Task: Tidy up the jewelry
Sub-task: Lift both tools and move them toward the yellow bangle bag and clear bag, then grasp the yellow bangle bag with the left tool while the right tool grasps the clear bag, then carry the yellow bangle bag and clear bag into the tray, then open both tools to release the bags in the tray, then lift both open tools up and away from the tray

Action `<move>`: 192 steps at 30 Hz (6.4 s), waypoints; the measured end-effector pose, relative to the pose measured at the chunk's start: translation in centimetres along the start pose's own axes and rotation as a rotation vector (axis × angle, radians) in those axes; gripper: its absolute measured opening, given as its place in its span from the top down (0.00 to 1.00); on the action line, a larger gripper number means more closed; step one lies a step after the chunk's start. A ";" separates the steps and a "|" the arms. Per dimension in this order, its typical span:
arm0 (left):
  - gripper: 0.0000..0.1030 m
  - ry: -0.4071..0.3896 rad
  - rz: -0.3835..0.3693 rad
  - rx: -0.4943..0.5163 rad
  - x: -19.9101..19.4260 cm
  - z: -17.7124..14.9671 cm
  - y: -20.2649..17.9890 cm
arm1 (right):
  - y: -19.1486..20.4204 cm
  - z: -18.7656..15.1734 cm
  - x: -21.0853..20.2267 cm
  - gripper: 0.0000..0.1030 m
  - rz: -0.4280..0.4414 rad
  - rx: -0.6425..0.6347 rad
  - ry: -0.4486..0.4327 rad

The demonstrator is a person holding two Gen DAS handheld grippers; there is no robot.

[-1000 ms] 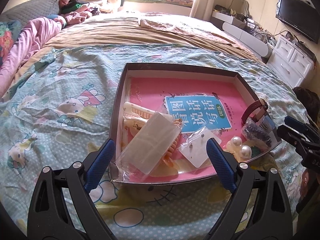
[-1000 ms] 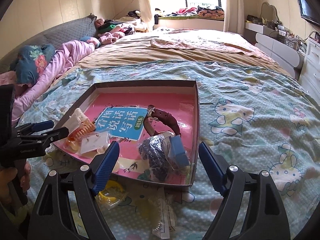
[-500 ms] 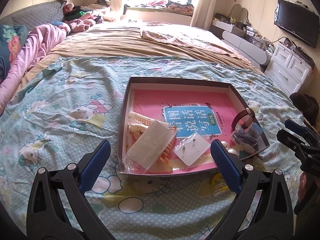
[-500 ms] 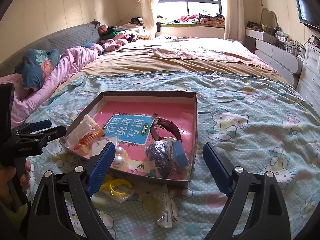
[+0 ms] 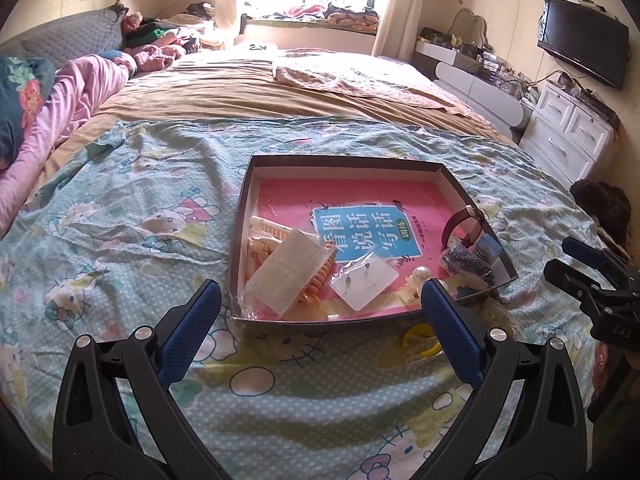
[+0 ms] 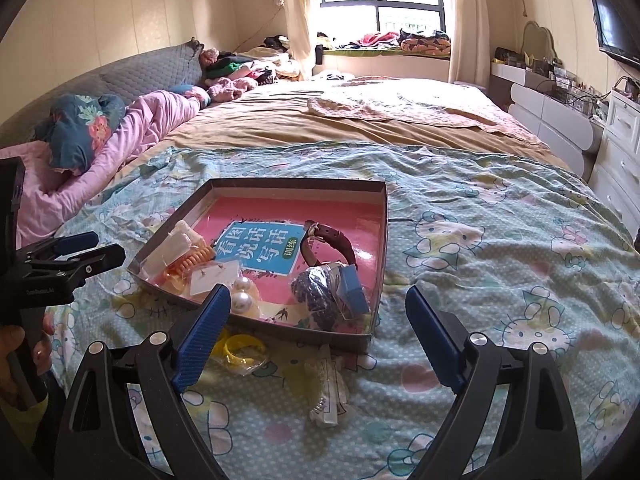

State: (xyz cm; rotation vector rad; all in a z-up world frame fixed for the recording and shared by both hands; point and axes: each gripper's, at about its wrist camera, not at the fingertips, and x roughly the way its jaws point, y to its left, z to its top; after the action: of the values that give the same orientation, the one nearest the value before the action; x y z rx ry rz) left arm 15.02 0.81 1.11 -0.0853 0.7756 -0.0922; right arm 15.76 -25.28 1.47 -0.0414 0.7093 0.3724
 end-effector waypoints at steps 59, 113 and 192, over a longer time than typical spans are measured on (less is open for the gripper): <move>0.24 0.270 -0.141 0.081 9.8 -4.4 -10.4 | -3.4 -6.0 3.0 0.73 0.049 0.006 0.134; 0.28 0.061 -0.059 0.008 2.9 -0.2 -1.5 | 4.5 1.5 3.1 0.73 0.113 -0.151 0.023; 0.09 0.051 0.111 0.017 -2.3 -6.1 -0.6 | 4.0 -5.7 -1.5 0.09 0.016 0.071 0.013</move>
State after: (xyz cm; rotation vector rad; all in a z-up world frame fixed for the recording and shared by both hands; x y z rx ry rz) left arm 9.03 0.23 -1.56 -0.0236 0.8290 0.0044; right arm 9.75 -22.93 -1.52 0.0292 0.7351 0.3622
